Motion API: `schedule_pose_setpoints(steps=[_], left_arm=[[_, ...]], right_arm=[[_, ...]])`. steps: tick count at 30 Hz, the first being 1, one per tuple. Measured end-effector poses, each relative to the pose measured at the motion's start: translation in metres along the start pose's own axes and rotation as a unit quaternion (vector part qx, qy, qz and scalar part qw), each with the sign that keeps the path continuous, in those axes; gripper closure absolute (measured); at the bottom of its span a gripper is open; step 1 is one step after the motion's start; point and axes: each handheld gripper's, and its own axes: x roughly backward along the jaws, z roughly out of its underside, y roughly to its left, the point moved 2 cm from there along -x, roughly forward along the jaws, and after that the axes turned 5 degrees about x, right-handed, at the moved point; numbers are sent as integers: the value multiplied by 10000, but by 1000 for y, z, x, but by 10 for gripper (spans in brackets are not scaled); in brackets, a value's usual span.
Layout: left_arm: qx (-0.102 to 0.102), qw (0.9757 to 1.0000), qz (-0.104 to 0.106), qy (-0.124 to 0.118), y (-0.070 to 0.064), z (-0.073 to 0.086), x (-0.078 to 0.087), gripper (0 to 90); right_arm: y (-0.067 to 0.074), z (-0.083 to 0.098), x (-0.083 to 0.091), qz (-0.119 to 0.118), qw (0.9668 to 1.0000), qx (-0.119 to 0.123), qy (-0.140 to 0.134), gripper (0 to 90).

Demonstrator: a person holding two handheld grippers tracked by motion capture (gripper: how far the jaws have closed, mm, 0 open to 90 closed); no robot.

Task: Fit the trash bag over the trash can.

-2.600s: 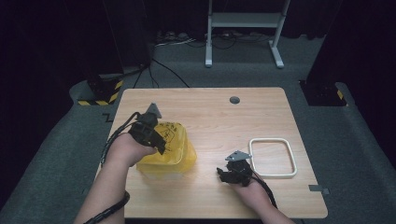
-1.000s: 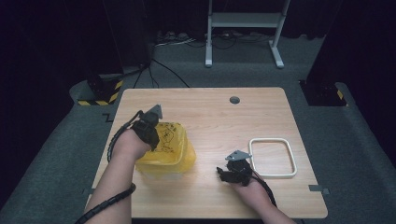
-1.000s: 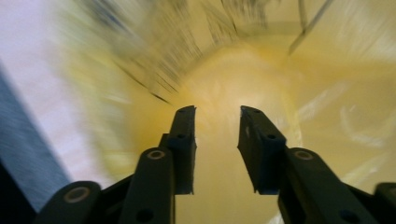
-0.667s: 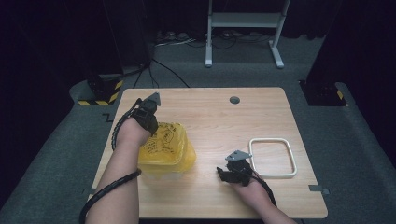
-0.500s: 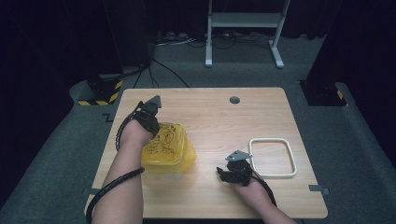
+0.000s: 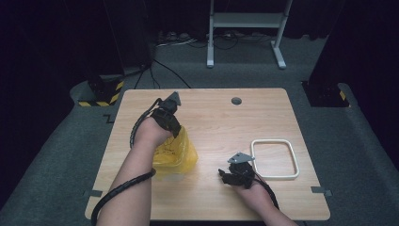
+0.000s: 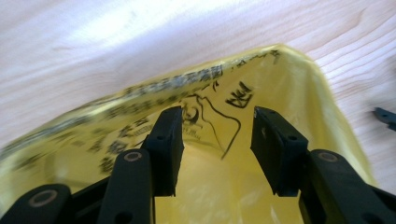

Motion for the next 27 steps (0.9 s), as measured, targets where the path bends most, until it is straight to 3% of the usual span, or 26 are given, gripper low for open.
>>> schedule_pose_setpoints(steps=[4,7,10,11,15,19,23,24,27], left_arm=[[-1,9997,51,252,3,0,-25,514],[-59,9997,2,256,4,6,-27,472],[-256,9989,-252,294,9,13,-10,435],[-308,9986,-375,218,12,17,2,424],[-377,9980,-475,-196,23,31,38,385],[-357,9959,-693,-459,44,48,64,335],[-210,9944,-797,-669,70,64,76,300],[-210,9944,-797,-669,70,64,76,297],[-71,9930,-850,-813,94,81,73,296]], right_arm=[[-1,0,0,-35,10000,15,-3,349],[-2,0,0,-37,10000,40,-25,348],[-2,0,-1,-43,10000,28,-38,348],[-2,0,-1,-37,10000,26,-37,348],[-2,0,0,-26,10000,23,-28,348],[-1,0,0,-5,10000,-8,-24,348],[-2,0,-1,-9,10000,14,-35,343],[-2,0,-1,-6,10000,12,-39,343],[-3,0,-1,0,10000,0,-52,343]])
